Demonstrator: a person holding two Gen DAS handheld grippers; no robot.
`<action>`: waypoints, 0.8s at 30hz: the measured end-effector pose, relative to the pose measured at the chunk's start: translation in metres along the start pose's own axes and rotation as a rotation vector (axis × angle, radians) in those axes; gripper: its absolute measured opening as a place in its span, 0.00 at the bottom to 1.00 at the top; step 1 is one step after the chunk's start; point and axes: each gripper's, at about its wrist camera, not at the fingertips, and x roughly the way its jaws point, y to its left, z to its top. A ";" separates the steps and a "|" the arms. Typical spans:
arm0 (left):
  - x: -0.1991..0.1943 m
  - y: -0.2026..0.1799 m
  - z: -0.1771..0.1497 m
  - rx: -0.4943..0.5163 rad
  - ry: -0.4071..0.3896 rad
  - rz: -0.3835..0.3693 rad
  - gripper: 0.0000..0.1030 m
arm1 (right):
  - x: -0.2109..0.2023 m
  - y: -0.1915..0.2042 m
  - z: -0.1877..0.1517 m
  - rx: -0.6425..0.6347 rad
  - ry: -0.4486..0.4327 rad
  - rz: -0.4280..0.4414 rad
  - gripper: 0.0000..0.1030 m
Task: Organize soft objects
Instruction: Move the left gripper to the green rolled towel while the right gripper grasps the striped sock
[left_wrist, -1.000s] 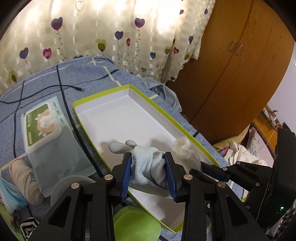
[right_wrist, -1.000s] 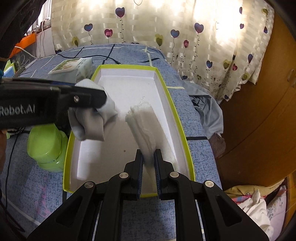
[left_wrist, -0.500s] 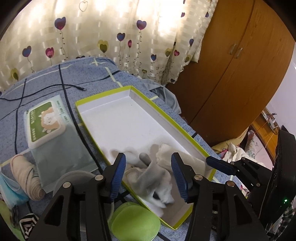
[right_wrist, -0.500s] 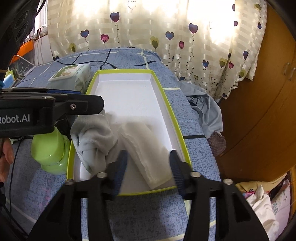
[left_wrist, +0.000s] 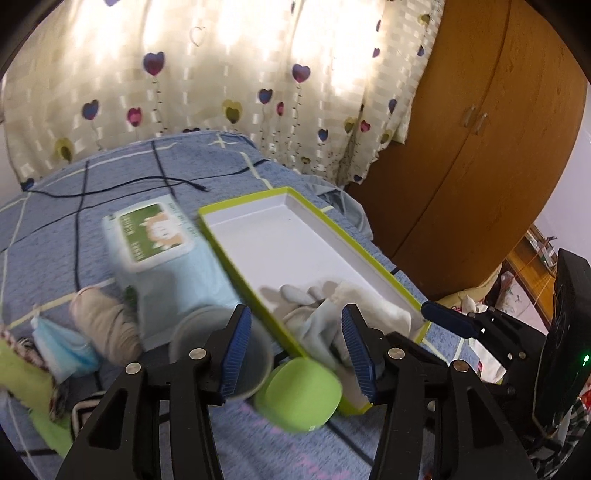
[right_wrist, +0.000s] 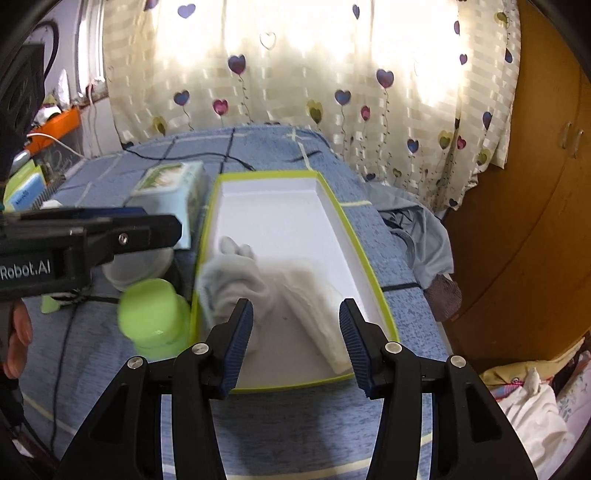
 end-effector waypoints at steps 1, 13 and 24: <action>-0.004 0.002 -0.002 -0.002 -0.004 0.006 0.49 | -0.002 0.003 0.001 -0.001 -0.006 0.006 0.49; -0.061 0.050 -0.027 -0.076 -0.080 0.127 0.49 | -0.025 0.052 0.006 -0.058 -0.094 0.156 0.49; -0.106 0.120 -0.056 -0.218 -0.124 0.274 0.49 | -0.009 0.127 0.003 -0.171 -0.047 0.372 0.48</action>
